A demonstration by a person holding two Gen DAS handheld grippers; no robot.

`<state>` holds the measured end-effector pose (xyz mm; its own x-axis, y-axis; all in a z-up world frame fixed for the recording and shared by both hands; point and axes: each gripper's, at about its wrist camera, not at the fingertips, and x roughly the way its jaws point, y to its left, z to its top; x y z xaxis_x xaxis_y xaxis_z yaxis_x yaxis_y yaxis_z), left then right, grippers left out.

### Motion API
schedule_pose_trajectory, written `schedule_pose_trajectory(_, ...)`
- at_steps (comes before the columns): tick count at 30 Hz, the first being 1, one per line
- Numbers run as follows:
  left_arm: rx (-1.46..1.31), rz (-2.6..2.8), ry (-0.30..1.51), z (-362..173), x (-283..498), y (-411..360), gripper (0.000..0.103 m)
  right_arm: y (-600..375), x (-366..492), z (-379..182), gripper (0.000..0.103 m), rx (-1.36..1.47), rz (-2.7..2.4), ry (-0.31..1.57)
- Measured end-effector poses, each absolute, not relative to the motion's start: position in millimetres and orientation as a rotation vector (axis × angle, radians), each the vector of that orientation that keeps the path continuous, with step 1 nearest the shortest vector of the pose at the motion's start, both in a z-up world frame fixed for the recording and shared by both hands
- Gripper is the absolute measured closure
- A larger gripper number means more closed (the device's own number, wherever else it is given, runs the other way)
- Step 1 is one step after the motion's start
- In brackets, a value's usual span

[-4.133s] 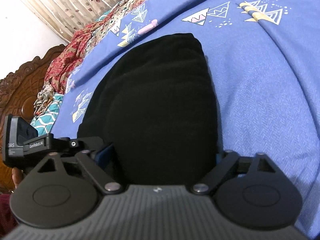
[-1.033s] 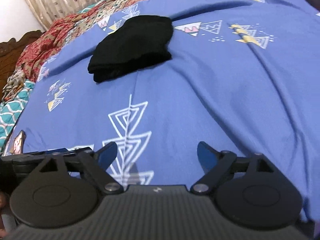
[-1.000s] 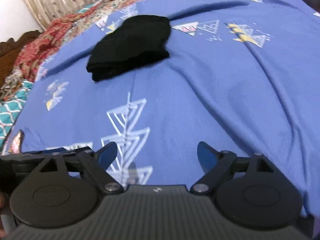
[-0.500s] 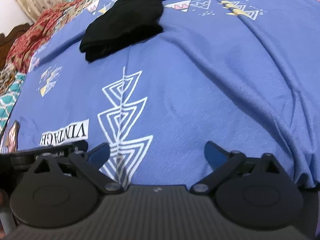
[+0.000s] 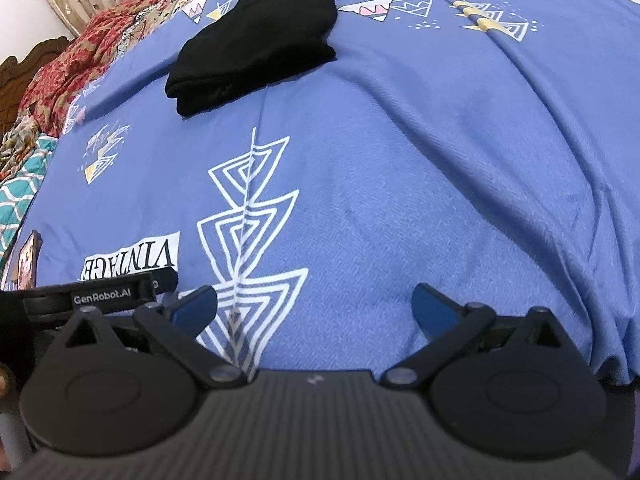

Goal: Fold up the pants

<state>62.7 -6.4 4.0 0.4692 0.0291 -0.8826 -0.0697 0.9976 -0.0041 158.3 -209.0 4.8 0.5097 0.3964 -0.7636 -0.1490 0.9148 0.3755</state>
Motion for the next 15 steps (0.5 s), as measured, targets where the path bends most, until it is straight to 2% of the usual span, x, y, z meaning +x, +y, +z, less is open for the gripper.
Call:
schedule_pose_trajectory(8, -0.032, 0.052, 1.114, 3.0, 68.8, -7.4, 0.000, -210.0, 157.1, 8.5, 0.000, 0.264, 0.358, 0.985)
schedule_pose_trajectory(15, -0.041, 0.073, 1.146, 2.7, 76.2, -7.4, 0.000, -210.0, 147.9, 20.6, 0.000, 0.180, 0.385, 0.880)
